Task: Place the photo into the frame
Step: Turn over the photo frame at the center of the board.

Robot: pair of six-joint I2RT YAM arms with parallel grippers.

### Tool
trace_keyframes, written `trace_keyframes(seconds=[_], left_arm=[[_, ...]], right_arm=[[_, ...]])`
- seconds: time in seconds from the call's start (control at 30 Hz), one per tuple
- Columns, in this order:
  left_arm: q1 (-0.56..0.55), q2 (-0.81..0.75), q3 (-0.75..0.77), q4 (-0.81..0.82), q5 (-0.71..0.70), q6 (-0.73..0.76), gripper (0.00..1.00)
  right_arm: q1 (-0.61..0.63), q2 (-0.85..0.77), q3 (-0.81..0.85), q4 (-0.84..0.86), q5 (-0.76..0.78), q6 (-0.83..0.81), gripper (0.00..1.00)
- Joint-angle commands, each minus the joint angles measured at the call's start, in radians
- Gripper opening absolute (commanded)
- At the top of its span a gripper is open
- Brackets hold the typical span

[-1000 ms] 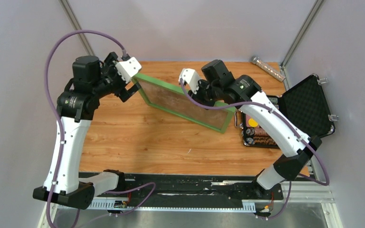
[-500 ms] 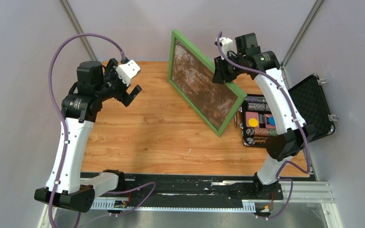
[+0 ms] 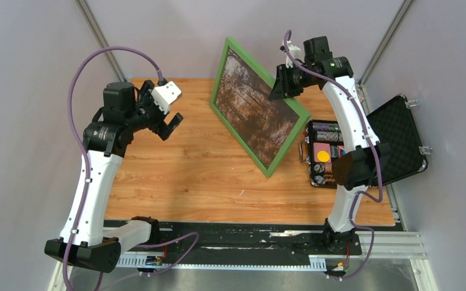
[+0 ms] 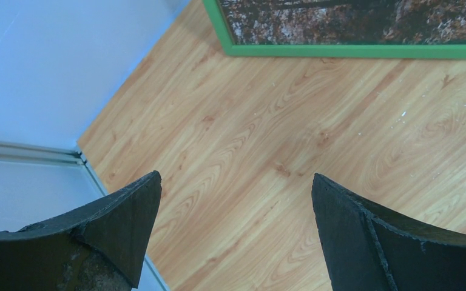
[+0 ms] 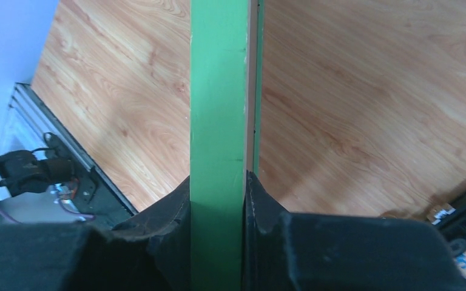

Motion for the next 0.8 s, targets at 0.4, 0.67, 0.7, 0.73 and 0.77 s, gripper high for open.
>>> trace_keyframes(seconds=[0.4, 0.67, 0.7, 0.73, 0.77], left_arm=[[0.006, 0.007, -0.056, 0.075, 0.055, -0.052, 1.00], [0.006, 0.019, -0.116, 0.113, 0.062, -0.064, 1.00], [0.006, 0.020, -0.120, 0.116, 0.062, -0.064, 1.00], [0.006, 0.021, -0.128, 0.121, 0.063, -0.064, 1.00], [0.005, 0.022, -0.133, 0.124, 0.064, -0.064, 1.00]], right_arm=[[-0.143, 0.027, -0.229, 0.344, -0.387, 0.238, 0.00], [-0.152, -0.080, -0.681, 0.714, -0.441, 0.419, 0.01], [-0.151, -0.095, -0.736, 0.766, -0.440, 0.445, 0.03], [-0.151, -0.104, -0.790, 0.815, -0.439, 0.467, 0.04], [-0.152, -0.112, -0.841, 0.866, -0.446, 0.492, 0.05]])
